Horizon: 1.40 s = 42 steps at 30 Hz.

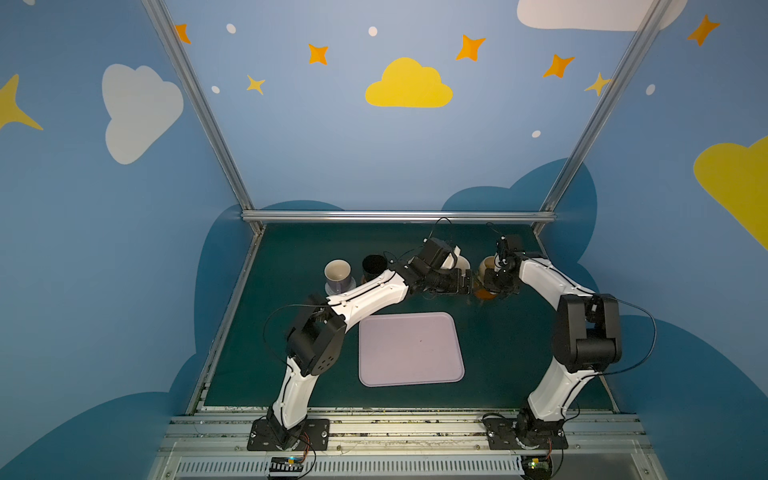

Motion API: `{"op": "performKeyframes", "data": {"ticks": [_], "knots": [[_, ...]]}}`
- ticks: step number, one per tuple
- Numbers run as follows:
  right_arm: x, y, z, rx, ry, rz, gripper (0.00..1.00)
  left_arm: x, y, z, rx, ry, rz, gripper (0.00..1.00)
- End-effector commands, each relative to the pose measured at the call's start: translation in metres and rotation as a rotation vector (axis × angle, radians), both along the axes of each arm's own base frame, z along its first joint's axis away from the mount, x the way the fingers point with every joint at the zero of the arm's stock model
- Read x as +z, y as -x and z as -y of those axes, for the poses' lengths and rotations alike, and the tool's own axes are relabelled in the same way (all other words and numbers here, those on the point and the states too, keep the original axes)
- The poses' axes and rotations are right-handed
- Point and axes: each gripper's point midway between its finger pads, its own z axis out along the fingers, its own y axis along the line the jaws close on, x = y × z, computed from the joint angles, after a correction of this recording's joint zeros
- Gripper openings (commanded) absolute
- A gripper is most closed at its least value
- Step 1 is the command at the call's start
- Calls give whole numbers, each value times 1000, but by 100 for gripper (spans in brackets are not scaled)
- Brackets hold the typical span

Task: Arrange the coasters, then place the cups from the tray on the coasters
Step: 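Lower the cream mug onto the brown wooden coaster and open the right gripper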

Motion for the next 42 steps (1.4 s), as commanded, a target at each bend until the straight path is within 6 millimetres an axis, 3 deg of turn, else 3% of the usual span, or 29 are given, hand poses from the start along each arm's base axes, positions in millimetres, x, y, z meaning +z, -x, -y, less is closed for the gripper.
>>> {"op": "performKeyframes", "data": {"ticks": [1,16,30,42], "knots": [[18,-17,-4,15,9,77,0,-1,-3,1,-5,1,0,100],[-1,-6,-12,52,58,26,0,-5,0,-2,6,19,-18,100],[13,-1,-10,44,52,67,0,-5,0,-4,10,27,-18,100],[-1,8,-8,39,67,25,0,-5,0,-6,12,27,-21,100]]}}
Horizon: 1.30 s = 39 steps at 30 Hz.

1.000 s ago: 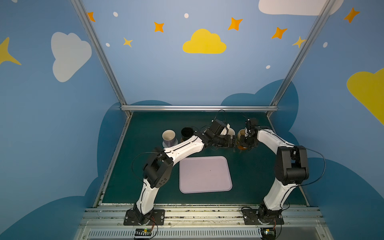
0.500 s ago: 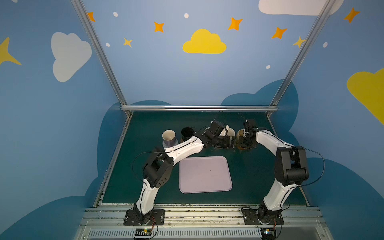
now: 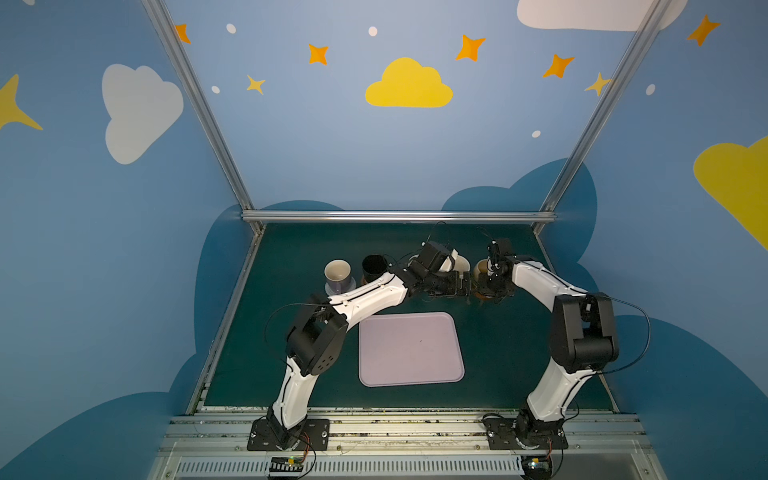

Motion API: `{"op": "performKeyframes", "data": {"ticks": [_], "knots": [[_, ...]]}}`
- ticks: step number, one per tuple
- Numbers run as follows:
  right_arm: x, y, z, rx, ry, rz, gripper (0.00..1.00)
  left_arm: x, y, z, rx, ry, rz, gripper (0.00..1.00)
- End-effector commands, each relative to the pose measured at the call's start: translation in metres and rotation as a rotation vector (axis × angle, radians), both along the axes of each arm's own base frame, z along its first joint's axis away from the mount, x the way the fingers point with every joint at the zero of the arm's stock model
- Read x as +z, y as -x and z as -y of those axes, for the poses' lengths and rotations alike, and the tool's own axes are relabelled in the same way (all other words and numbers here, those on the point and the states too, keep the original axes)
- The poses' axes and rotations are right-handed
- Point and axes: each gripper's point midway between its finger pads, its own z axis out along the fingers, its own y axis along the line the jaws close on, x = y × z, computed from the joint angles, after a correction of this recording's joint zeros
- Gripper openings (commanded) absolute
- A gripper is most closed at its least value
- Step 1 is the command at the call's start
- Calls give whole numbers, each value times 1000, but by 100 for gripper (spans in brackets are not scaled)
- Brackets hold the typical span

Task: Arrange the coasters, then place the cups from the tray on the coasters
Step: 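Lower the cream mug onto the brown wooden coaster and open the right gripper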

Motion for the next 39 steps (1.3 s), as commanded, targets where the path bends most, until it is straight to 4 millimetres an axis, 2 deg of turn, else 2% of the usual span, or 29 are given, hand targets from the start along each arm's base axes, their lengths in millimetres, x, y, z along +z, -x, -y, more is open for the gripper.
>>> {"op": "performKeyframes", "data": {"ticks": [1,9,15,20,24,33,39], "knots": [[9,3,3,-5,12,24,0,8,1,-4,-1,14,6,100],[10,8,5,-10,21,39,0,9,0,-4,3,18,9,100],[3,10,4,-8,16,4,0,8,1,-4,1,19,5,100],[1,12,3,-19,1,-16,14,8,1,-4,4,22,4,100],[2,13,7,-25,18,-11,16,9,1,-3,4,30,2,100],[4,16,10,-28,30,-14,29,8,1,-2,8,40,-9,100],[6,15,10,-29,30,-7,30,5,2,-1,6,49,-17,100]]}}
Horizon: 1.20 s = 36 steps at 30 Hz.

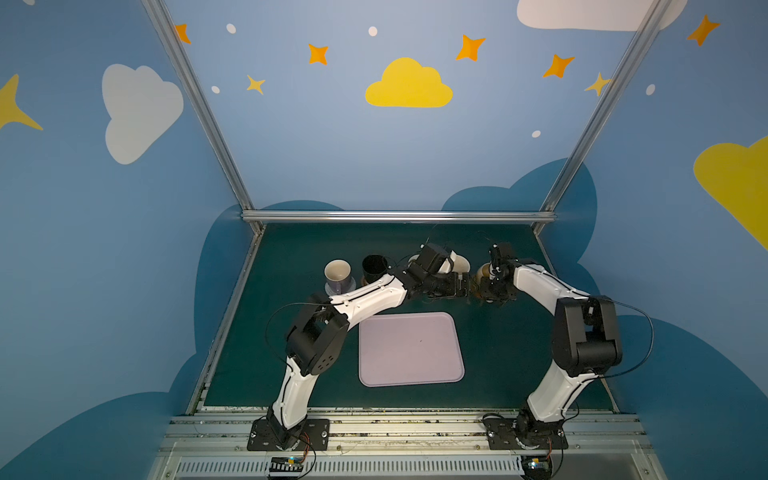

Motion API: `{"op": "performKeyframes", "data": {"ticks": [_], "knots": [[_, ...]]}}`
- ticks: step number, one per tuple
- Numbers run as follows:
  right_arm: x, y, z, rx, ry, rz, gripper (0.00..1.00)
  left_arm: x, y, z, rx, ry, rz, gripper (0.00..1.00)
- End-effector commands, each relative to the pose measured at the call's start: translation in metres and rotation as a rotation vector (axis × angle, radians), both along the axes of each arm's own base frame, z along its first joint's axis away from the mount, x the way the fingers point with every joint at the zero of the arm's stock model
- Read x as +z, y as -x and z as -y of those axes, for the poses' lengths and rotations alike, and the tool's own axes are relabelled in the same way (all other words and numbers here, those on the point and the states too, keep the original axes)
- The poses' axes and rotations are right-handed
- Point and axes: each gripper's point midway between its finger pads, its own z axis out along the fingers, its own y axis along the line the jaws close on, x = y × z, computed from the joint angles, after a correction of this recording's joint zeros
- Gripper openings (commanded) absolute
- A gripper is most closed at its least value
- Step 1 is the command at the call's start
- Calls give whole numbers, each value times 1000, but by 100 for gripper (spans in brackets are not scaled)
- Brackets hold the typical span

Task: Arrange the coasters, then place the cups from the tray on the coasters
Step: 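Lower the cream mug onto the brown wooden coaster and open the right gripper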

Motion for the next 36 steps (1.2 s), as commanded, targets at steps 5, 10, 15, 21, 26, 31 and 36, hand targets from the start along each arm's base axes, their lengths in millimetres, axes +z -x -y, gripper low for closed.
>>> {"op": "performKeyframes", "data": {"ticks": [5,10,15,21,26,31,36], "knots": [[9,2,6,-3,27,10,22,14,1,-4,-2,24,17,100],[7,0,6,27,44,-4,13,13,1,-4,-1,25,15,100],[6,-1,3,54,34,3,9,11,1,-4,-3,22,13,100],[-2,-2,0,75,21,-13,7,10,1,-4,-4,23,10,100],[-2,-6,-5,106,-6,8,6,10,1,-4,-5,22,11,100],[-2,-7,1,111,-9,0,8,10,2,-4,-6,22,8,100],[-5,-5,3,106,1,-10,17,9,2,-5,-6,21,8,100]]}}
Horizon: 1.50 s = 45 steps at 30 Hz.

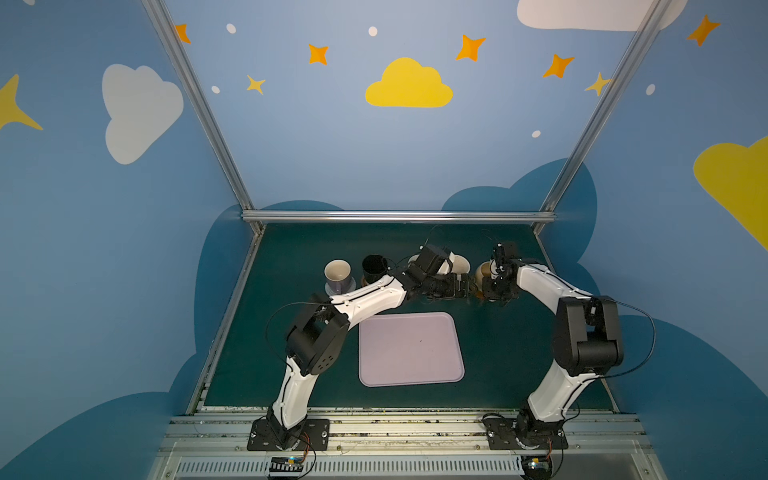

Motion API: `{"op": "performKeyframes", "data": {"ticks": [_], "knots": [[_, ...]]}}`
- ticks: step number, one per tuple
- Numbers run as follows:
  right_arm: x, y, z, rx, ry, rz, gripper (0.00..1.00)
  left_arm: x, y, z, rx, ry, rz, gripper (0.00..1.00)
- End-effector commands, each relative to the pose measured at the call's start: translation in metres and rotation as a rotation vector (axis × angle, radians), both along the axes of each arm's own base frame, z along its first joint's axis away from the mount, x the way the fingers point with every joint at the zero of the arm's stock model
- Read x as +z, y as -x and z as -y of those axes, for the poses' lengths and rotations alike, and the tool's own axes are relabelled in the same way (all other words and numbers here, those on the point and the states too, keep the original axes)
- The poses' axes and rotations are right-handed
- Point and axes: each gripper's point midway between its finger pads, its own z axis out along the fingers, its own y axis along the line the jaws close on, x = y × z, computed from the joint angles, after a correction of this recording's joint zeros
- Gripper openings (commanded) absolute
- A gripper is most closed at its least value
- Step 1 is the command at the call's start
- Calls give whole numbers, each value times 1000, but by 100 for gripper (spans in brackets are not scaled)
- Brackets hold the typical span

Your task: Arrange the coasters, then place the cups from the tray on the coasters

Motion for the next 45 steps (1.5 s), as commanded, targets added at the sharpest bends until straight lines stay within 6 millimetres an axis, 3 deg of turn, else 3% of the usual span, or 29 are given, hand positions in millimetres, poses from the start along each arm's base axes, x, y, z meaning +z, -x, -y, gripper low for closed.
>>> {"op": "performKeyframes", "data": {"ticks": [1,11,20,25,30,33,36,38,39,45], "knots": [[-6,-1,-1,18,3,-13,18,16,2,-2,-9,29,15,100],[-5,2,9,-25,46,-14,36,19,2,-2,-12,36,18,100],[1,8,18,-63,93,-6,38,23,3,-2,-13,43,23,100],[8,8,11,-36,78,21,39,25,3,-12,0,29,35,100],[20,9,0,-14,71,72,51,39,-1,-28,17,2,85,100],[33,12,-3,-24,73,114,57,50,-2,-41,34,-5,120,100],[54,19,-4,-43,73,172,80,58,-2,-59,52,-23,165,100],[71,24,-5,-48,63,217,83,65,-2,-76,61,-46,216,100],[79,28,-7,-46,55,240,87,69,-4,-89,79,-81,246,100],[129,50,-21,-2,-33,392,88,85,-13,-177,220,-298,473,100]]}}
